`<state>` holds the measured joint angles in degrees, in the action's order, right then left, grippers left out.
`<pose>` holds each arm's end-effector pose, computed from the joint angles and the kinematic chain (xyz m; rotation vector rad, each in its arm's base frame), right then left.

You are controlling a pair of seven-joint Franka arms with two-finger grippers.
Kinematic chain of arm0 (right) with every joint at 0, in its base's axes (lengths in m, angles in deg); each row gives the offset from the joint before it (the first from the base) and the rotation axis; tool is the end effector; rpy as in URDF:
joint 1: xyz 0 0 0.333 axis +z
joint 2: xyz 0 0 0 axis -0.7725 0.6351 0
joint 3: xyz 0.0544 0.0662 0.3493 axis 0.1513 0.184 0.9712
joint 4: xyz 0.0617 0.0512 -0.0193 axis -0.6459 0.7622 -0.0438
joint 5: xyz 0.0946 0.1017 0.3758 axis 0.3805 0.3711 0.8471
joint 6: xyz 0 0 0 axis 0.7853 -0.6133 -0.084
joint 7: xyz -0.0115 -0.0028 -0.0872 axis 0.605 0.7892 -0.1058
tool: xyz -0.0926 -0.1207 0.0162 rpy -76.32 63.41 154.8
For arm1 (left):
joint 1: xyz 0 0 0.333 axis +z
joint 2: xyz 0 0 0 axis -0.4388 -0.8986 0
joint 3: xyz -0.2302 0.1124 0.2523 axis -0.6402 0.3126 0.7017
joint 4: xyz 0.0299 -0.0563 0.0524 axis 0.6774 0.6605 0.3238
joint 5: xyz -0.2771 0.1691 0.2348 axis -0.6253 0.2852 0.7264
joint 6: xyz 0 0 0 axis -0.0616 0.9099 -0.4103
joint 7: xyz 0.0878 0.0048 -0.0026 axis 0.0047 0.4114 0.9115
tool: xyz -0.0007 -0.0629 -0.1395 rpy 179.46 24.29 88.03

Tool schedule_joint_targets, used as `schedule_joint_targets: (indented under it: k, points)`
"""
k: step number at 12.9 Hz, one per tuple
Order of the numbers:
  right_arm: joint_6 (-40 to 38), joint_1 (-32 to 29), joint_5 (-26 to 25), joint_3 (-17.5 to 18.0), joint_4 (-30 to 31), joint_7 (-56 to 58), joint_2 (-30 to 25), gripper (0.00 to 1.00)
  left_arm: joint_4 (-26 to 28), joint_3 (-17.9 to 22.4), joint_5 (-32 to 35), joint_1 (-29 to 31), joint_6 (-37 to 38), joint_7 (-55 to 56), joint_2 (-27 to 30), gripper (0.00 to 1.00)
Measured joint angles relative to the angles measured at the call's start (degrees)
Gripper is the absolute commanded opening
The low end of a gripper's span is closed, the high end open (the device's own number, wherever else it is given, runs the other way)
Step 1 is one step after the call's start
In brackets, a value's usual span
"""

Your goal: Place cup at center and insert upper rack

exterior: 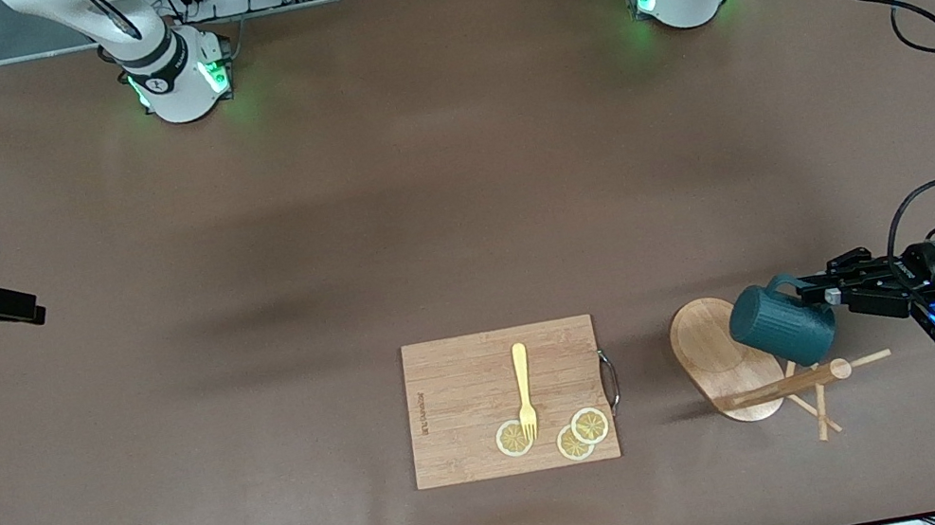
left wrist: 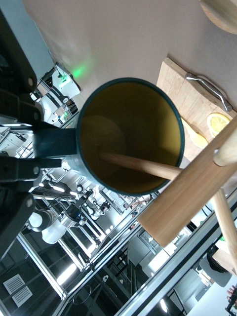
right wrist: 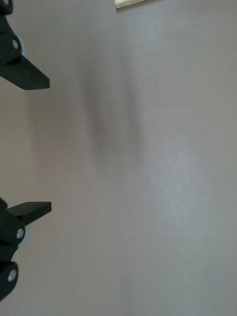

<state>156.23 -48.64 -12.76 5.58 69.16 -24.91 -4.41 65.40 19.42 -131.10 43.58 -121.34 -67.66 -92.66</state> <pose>0.6126 -0.0263 0.5488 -3.1290 0.1900 0.1381 0.7576 0.0145 0.3565 1.7224 0.6192 -0.6111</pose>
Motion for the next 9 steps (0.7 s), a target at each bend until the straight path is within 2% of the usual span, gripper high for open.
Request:
schedule_joint_targets:
  k: [2, 3, 4, 5, 7, 9]
  points:
    - [0.0, 0.0, 0.0, 0.0, 0.0, 0.0, 0.0, 1.00, 0.0, 0.0, -0.1, 0.4, 0.0, -1.0, -0.3, 0.00]
    - [0.0, 0.0, 0.0, 0.0, 0.0, 0.0, 0.0, 1.00, 0.0, -0.1, -0.3, 0.4, 0.0, -1.3, -0.5, 0.10]
    - [0.0, 0.0, 0.0, 0.0, 0.0, 0.0, 0.0, 1.00, 0.0, -0.1, -0.8, 0.4, 0.0, -1.3, -0.7, 0.51]
    - [0.0, 0.0, 0.0, 0.0, 0.0, 0.0, 0.0, 1.00, 0.0, -0.2, -1.1, 0.4, 0.0, -1.3, -0.9, 0.77]
    - [0.0, 0.0, 0.0, 0.0, 0.0, 0.0, 0.0, 1.00, 0.0, -0.3, -1.3, 0.4, 0.0, -1.3, -1.0, 1.00]
    - [0.0, 0.0, 0.0, 0.0, 0.0, 0.0, 0.0, 1.00, -0.1, -0.5, -1.3, 0.4, 0.0, -1.3, -1.0, 1.00]
